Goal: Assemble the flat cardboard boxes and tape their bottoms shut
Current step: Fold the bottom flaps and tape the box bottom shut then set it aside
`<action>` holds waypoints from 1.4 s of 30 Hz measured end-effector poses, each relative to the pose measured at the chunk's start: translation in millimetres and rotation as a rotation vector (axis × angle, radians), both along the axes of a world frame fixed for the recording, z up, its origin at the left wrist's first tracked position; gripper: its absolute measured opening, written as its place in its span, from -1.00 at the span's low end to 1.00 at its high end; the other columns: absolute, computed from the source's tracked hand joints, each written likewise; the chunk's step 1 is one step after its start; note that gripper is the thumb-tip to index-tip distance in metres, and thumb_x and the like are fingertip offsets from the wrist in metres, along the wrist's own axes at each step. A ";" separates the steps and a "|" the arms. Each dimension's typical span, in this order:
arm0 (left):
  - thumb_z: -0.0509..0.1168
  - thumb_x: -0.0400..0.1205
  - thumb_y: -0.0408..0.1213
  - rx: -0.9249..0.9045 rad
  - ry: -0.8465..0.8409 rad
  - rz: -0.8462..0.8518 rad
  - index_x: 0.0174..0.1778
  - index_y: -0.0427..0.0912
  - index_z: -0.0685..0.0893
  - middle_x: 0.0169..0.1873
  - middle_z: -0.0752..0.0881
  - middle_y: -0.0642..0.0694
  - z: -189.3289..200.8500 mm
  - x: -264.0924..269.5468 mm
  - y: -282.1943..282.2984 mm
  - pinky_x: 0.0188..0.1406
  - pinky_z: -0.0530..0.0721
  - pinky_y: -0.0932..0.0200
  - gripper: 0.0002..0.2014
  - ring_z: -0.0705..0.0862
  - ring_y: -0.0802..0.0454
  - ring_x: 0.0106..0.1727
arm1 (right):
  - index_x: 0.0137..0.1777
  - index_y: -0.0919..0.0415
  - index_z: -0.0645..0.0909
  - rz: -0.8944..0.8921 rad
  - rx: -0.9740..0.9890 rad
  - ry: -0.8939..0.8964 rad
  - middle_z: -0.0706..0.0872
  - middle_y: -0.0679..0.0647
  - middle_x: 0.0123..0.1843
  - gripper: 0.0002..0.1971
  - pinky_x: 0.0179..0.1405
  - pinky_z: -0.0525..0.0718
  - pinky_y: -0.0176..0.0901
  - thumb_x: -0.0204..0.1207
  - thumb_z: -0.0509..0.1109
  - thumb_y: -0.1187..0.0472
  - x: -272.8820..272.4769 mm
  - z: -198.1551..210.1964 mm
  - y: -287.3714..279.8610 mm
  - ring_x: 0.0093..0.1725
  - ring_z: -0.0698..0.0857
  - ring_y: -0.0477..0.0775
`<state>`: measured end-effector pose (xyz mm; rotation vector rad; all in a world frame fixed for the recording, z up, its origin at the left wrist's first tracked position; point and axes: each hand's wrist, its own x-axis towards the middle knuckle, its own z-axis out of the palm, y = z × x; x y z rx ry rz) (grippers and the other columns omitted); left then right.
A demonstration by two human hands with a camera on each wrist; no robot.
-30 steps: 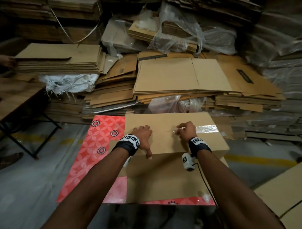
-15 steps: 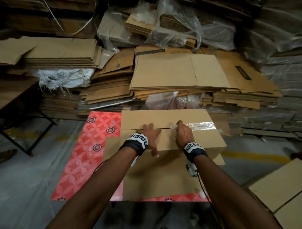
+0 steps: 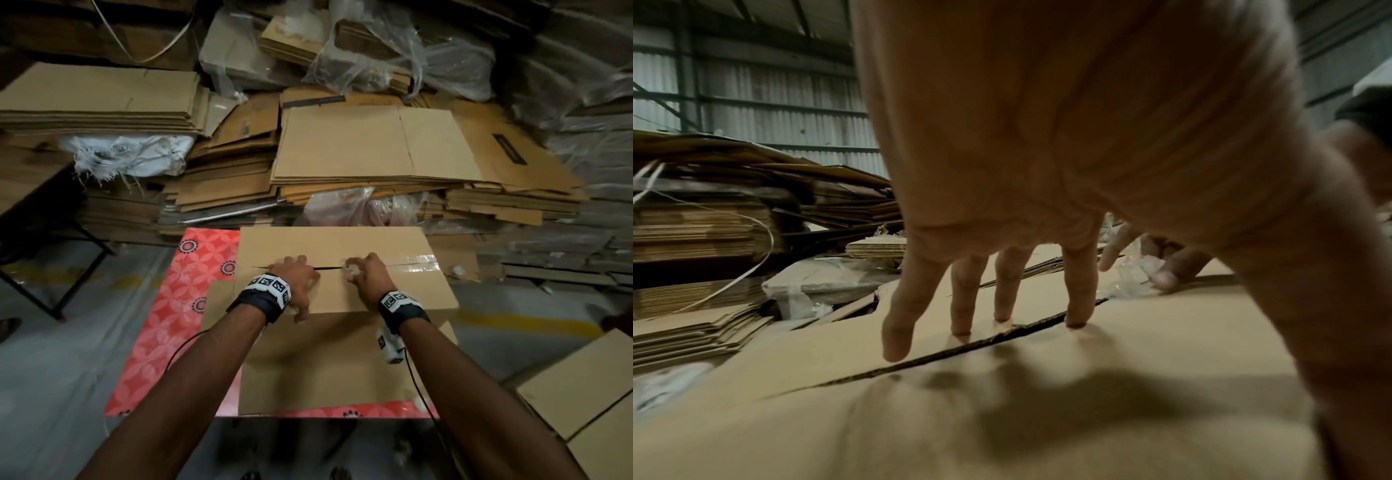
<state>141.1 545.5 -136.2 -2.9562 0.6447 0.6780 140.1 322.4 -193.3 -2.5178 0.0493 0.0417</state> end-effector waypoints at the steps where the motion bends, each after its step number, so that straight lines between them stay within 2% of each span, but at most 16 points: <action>1: 0.75 0.00 0.06 0.001 0.004 0.004 0.60 0.18 0.48 0.43 0.40 -0.09 1.1 0.3 3.0 0.28 0.65 -0.30 0.15 0.44 -0.25 0.41 | 0.36 0.09 0.72 0.015 0.003 0.005 0.48 0.15 0.31 -0.66 0.41 0.60 0.05 0.58 0.52 0.22 1.3 -3.2 4.2 0.25 0.63 0.33; 4: 0.76 -0.03 0.03 0.007 0.012 0.002 0.60 0.22 0.49 0.43 0.39 -0.07 7.0 1.7 13.2 0.28 0.65 -0.29 0.17 0.46 -0.24 0.41 | 0.19 0.17 0.68 0.038 0.009 -0.033 0.38 0.16 0.45 -0.79 0.39 0.52 -0.04 0.58 0.50 0.25 3.3 -0.6 14.8 0.32 0.50 0.24; 6: 0.77 -0.04 0.01 -0.006 0.010 0.010 0.59 0.21 0.50 0.40 0.40 -0.06 8.7 3.3 22.8 0.26 0.67 -0.25 0.17 0.47 -0.22 0.39 | 0.11 0.14 0.63 0.077 0.048 -0.071 0.48 0.14 0.43 -0.84 0.28 0.47 -0.12 0.57 0.45 0.30 4.8 1.5 19.8 0.32 0.51 0.20; 8: 0.78 -0.04 -0.01 -0.020 0.013 0.025 0.60 0.21 0.51 0.43 0.40 -0.05 8.6 6.1 34.4 0.25 0.67 -0.18 0.18 0.47 -0.20 0.40 | 0.06 0.03 0.53 0.110 0.134 -0.107 0.65 0.13 0.25 -0.86 0.07 0.53 -0.13 0.61 0.36 0.29 3.5 3.1 24.4 0.17 0.63 0.18; 11: 0.77 -0.03 -0.05 -0.041 0.034 0.047 0.61 0.21 0.51 0.61 0.29 -0.05 8.1 9.2 49.8 0.31 0.64 -0.13 0.18 0.41 -0.20 0.52 | 0.04 0.02 0.48 0.067 0.303 -0.166 0.74 -0.01 -0.07 -0.92 -0.21 0.57 -0.25 0.72 0.30 0.22 0.1 7.1 29.0 -0.13 0.66 -0.10; 15: 0.76 -0.05 -0.07 -0.043 0.057 0.052 0.61 0.18 0.52 0.65 0.24 -0.07 8.9 7.7 53.5 0.34 0.67 -0.15 0.18 0.40 -0.20 0.53 | 0.05 0.12 0.49 -0.042 0.396 -0.116 0.70 0.11 -0.05 -0.94 -0.12 0.56 -0.08 0.75 0.25 0.16 10.0 9.0 32.3 -0.12 0.62 0.08; 19: 0.75 -0.11 -0.10 -0.037 0.055 0.054 0.58 0.10 0.56 0.49 0.37 -0.09 6.9 8.8 47.9 0.19 0.75 -0.17 0.19 0.49 -0.20 0.40 | -0.01 0.20 0.53 -0.142 0.586 0.039 0.68 0.12 -0.06 -0.69 -0.03 0.60 0.00 0.77 0.27 -0.06 19.7 12.4 28.4 -0.08 0.62 0.12; 22: 0.76 -0.12 -0.10 -0.039 0.054 0.049 0.57 0.07 0.57 0.44 0.38 -0.09 5.5 10.4 47.2 0.15 0.76 -0.16 0.19 0.50 -0.19 0.36 | 0.03 0.28 0.65 -0.045 0.411 -0.007 0.75 0.14 -0.05 -0.61 -0.03 0.55 -0.06 0.74 0.17 -0.05 21.5 13.5 18.3 -0.07 0.67 0.13; 26: 0.76 -0.13 -0.08 -0.037 0.062 0.039 0.55 0.09 0.57 0.39 0.38 -0.07 3.1 13.4 45.7 0.18 0.74 -0.16 0.19 0.48 -0.17 0.34 | -0.01 0.26 0.83 -0.032 0.253 -0.009 0.84 0.13 -0.06 -0.91 -0.20 0.62 -0.42 0.54 0.52 0.30 19.4 15.3 16.5 -0.12 0.74 -0.06; 28: 0.77 -0.12 -0.06 -0.027 0.065 0.043 0.54 0.10 0.57 0.38 0.38 -0.07 3.5 13.8 44.8 0.19 0.74 -0.15 0.18 0.48 -0.17 0.34 | -0.14 0.26 0.86 -0.102 0.236 -0.021 0.83 0.20 -0.07 -0.91 -0.30 0.66 -0.55 0.40 0.64 0.42 20.4 13.3 20.1 -0.17 0.76 -0.06; 30: 0.78 -0.11 0.00 -0.024 0.075 0.048 0.53 0.11 0.57 0.39 0.38 -0.07 7.1 13.8 43.5 0.22 0.70 -0.13 0.16 0.48 -0.18 0.35 | -0.20 0.27 0.85 -0.152 0.206 -0.018 0.79 0.19 -0.08 -0.87 -0.26 0.77 -0.39 0.36 0.66 0.49 22.5 11.0 24.3 -0.27 0.73 -0.12; 32: 0.79 -0.09 0.10 -0.034 0.099 0.064 0.53 0.11 0.57 0.43 0.40 -0.08 12.3 15.1 41.6 0.25 0.67 -0.13 0.16 0.50 -0.21 0.39 | -0.17 0.20 0.79 -0.149 0.105 -0.018 0.75 0.04 -0.23 -0.82 -0.07 0.83 -0.11 0.39 0.60 0.50 23.0 10.5 28.5 -0.28 0.69 -0.18; 34: 0.79 -0.11 0.15 -0.045 0.120 0.073 0.50 0.11 0.56 0.39 0.45 -0.07 17.0 16.7 39.4 0.23 0.69 -0.16 0.17 0.56 -0.23 0.34 | 0.03 0.11 0.60 -0.146 0.048 -0.036 0.74 0.00 -0.27 -0.66 -0.06 0.78 0.00 0.39 0.57 0.47 22.4 10.4 31.8 -0.20 0.75 0.02; 37: 0.80 -0.11 0.15 -0.054 0.117 0.066 0.40 0.08 0.43 0.26 0.51 -0.09 19.0 16.1 36.2 0.02 0.72 -0.15 0.15 0.61 -0.24 0.17 | 0.29 -0.05 0.25 -0.068 0.056 -0.061 0.74 0.14 -0.16 -0.29 -0.09 0.69 0.07 0.38 0.60 0.47 24.2 12.2 30.2 -0.15 0.72 0.20; 40: 0.75 -0.06 0.31 -0.056 0.094 0.060 0.60 0.13 0.22 0.44 0.48 -0.20 14.8 15.1 30.1 0.15 0.71 -0.26 0.32 0.59 -0.34 0.34 | 0.31 0.05 0.54 0.096 -0.071 -0.024 0.68 0.14 0.00 -0.54 0.04 0.65 -0.04 0.50 0.54 0.43 31.4 11.1 24.5 0.00 0.71 0.25; 42: 0.69 -0.03 0.44 -0.041 0.096 0.054 0.74 0.30 -0.03 0.65 0.29 -0.29 15.5 14.5 22.6 0.37 0.60 -0.42 0.47 0.46 -0.45 0.55 | 0.10 0.21 0.72 0.129 -0.170 -0.088 0.55 0.11 0.02 -0.83 0.10 0.64 -0.07 0.57 0.45 0.42 30.4 7.4 20.8 0.03 0.64 0.23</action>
